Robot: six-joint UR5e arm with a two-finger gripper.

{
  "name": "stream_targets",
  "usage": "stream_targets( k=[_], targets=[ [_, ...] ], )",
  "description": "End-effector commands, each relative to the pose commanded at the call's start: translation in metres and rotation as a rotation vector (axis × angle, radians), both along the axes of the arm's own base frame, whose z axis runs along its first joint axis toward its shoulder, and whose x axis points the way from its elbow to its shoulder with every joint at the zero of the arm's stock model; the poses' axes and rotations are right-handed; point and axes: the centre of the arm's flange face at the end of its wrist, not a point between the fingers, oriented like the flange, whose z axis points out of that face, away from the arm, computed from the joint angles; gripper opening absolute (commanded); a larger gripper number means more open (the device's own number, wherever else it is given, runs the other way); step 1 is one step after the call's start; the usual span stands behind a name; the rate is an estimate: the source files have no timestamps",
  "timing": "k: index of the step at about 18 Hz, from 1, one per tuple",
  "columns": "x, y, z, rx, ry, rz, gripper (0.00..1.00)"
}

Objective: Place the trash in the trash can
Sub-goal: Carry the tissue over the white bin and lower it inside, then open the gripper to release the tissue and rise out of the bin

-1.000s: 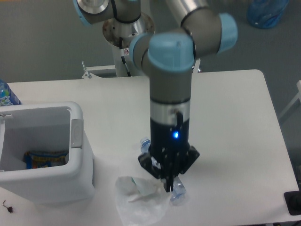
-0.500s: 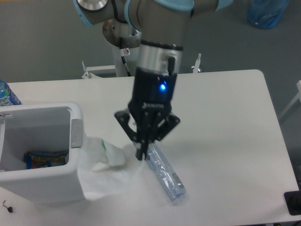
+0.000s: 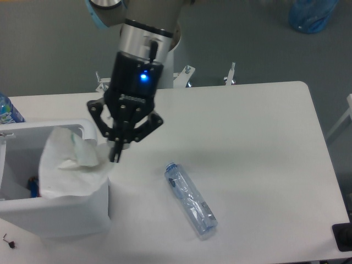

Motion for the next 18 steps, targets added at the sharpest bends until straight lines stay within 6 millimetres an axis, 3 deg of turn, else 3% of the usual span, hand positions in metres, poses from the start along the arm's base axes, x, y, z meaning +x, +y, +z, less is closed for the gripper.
stream_targets(
  k=[6,7,8,9,10,11,14,18],
  targets=[
    [0.032,0.015,-0.027,-0.034,-0.012,-0.077,0.08],
    [0.032,0.016,-0.027,-0.033,-0.004,-0.086,0.14],
    [0.033,0.016,-0.027,-0.031,0.008,-0.099,0.36],
    [0.032,0.017,-0.029,-0.027,0.032,-0.121,0.67],
    [0.032,0.017,-0.029,-0.024,0.055,-0.143,0.9],
    [0.031,0.018,-0.03,-0.025,0.061,-0.15,0.95],
    [0.026,0.015,-0.029,-0.028,0.062,-0.136,1.0],
    [-0.011,-0.004,-0.025,-0.031,0.059,-0.06,1.0]
  ],
)
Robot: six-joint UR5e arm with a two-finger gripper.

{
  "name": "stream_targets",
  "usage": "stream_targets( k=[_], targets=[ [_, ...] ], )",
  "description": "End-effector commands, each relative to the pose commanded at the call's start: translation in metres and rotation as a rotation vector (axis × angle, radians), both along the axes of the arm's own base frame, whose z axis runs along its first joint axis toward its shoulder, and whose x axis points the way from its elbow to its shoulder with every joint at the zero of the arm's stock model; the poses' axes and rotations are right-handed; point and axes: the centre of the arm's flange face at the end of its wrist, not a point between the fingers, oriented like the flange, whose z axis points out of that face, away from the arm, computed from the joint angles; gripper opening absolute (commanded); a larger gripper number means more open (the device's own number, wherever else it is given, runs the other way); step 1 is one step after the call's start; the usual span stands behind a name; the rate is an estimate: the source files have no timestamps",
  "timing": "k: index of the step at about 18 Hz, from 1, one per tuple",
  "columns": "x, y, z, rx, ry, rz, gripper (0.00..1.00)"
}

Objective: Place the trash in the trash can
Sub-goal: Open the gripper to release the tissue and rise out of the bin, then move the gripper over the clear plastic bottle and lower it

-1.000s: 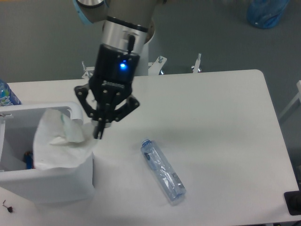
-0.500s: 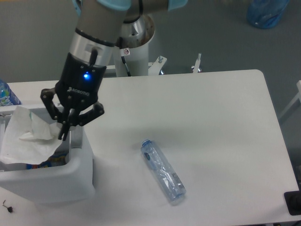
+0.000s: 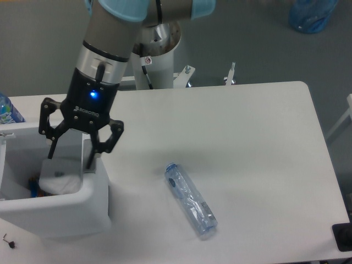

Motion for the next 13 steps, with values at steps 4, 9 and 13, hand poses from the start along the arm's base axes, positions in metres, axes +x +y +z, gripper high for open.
stream_targets(
  k=[4,9,13],
  targets=[
    [-0.057,-0.029,0.004,-0.006,-0.011,0.143,1.0],
    [-0.121,-0.064,-0.013,-0.106,0.066,0.309,1.0],
    [-0.155,-0.063,-0.057,-0.192,0.086,0.302,1.0]
  ],
)
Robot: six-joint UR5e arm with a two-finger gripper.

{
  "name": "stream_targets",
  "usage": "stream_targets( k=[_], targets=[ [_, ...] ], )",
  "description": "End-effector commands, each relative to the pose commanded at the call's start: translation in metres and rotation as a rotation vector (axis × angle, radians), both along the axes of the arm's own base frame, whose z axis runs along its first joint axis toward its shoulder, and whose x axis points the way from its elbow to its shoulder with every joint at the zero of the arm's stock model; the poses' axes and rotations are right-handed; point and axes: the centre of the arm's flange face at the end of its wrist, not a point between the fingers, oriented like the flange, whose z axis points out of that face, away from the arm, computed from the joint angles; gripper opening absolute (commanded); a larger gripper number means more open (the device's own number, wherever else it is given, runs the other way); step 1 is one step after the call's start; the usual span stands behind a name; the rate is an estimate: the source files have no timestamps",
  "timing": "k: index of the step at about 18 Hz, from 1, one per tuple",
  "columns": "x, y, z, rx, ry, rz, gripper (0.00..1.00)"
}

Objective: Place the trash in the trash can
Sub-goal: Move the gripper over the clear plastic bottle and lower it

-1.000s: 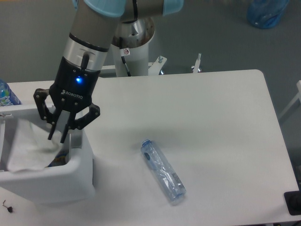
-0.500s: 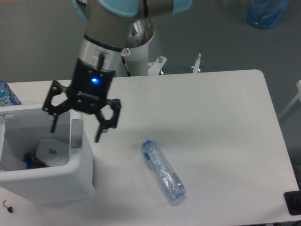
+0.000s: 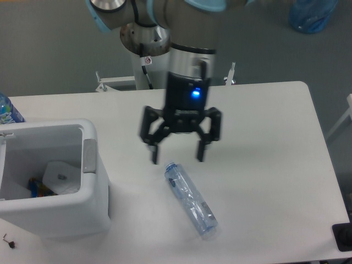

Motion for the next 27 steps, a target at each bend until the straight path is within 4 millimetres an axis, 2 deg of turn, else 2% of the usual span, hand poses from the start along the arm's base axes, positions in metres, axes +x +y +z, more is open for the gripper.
stream_targets(
  k=[4,17,19,21,24,27],
  targets=[
    [-0.027,0.012,-0.056,-0.106,-0.018,-0.005,1.0],
    [-0.05,0.032,-0.18,-0.245,-0.145,0.006,1.0],
    [-0.052,0.034,-0.194,-0.259,-0.155,0.002,1.0],
    [-0.047,0.047,-0.213,-0.283,-0.162,-0.016,1.0],
    [-0.042,0.062,-0.225,-0.325,-0.141,-0.025,1.0],
    [-0.046,0.066,-0.236,-0.333,-0.142,-0.022,1.0]
  ],
)
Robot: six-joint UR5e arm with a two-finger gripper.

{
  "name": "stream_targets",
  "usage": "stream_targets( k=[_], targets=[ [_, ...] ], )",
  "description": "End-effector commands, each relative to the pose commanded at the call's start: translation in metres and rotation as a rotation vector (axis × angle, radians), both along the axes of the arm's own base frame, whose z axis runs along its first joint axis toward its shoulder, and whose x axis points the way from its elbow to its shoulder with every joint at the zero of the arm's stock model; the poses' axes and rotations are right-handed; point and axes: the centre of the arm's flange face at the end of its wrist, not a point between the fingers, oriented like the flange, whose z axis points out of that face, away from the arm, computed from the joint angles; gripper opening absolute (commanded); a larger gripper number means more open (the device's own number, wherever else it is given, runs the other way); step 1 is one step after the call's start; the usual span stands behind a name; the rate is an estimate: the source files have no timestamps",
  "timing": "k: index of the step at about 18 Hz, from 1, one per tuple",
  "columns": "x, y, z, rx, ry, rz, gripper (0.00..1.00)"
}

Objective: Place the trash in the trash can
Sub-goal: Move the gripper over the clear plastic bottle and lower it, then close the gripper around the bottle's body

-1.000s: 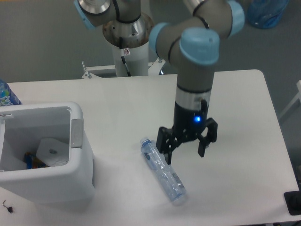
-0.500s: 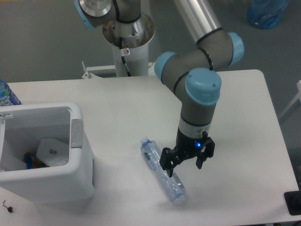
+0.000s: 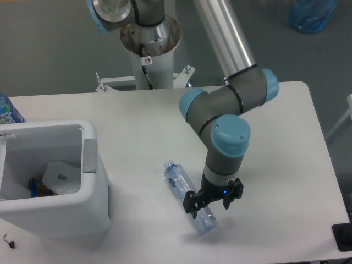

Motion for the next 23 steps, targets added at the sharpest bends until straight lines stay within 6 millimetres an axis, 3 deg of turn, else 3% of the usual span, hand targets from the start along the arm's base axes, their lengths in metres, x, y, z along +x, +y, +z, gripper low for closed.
stream_targets(
  k=[9,23],
  targets=[
    [-0.006,-0.002,-0.029,-0.083,0.025,0.003,1.0],
    [0.015,0.015,-0.056,-0.148,0.031,0.004,1.0]
  ],
)
